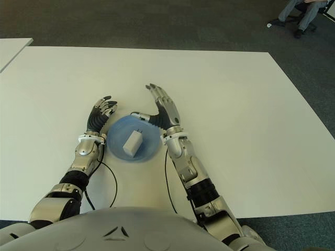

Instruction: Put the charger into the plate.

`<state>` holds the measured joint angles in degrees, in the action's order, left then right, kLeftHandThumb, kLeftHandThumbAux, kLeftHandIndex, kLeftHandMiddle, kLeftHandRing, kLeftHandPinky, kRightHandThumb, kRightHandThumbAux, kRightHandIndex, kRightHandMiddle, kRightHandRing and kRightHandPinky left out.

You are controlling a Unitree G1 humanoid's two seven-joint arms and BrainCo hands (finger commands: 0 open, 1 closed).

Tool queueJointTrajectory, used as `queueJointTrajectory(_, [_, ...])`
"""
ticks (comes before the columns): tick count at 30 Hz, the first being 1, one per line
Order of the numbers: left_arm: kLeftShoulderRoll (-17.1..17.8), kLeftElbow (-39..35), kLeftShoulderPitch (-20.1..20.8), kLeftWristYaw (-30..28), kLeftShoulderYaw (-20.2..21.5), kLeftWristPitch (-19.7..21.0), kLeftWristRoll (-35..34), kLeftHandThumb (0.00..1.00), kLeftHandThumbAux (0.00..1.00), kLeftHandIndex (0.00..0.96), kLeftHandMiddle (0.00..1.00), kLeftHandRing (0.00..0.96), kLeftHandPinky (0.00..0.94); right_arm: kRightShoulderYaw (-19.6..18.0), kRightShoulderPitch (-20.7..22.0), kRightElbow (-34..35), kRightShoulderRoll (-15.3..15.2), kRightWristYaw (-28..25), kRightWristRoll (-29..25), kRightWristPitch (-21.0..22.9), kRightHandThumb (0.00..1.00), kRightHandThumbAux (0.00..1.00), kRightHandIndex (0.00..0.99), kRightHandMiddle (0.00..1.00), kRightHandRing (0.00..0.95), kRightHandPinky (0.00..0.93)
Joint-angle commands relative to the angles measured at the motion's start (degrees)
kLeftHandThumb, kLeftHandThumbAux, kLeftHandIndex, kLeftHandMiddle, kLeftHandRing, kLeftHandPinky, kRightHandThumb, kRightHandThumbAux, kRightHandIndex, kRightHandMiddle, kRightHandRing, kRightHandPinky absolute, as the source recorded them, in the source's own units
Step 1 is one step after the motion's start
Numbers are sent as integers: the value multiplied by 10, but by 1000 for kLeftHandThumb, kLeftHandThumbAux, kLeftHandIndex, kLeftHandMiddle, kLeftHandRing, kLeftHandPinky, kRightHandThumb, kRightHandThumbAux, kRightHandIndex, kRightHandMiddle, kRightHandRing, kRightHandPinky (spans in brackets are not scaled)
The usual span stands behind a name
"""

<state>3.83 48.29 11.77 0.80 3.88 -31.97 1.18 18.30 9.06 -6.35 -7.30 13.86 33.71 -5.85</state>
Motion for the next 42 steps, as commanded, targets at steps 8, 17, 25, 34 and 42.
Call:
queueJointTrajectory(8, [-3, 25, -30, 7, -3, 18, 7, 0, 531, 176, 301, 308, 309, -75, 10, -111, 45, -11, -166, -111, 123, 504, 0, 0, 0, 0])
queueJointTrajectory(17, [-1, 21, -35, 3, -1, 21, 4, 0, 537, 184, 310, 314, 302, -102, 19, -201, 77, -48, -246, -191, 88, 666, 0, 0, 0, 0])
queueJointTrajectory(25, [3, 22, -38, -5, 4, 27, -5, 0, 536, 176, 326, 319, 299, -129, 64, -348, 95, -84, -284, -232, 36, 755, 22, 13, 0, 7])
queueJointTrajectory(34, [8, 33, -39, -24, 9, 10, -15, 0, 532, 160, 340, 317, 275, -156, 106, -486, 105, -130, -309, -300, 1, 804, 118, 97, 54, 36])
queueJointTrajectory(42, [12, 43, -36, -28, 8, 4, -14, 0, 535, 158, 337, 309, 267, -186, 120, -513, 113, -191, -348, -298, 0, 760, 148, 130, 82, 18])
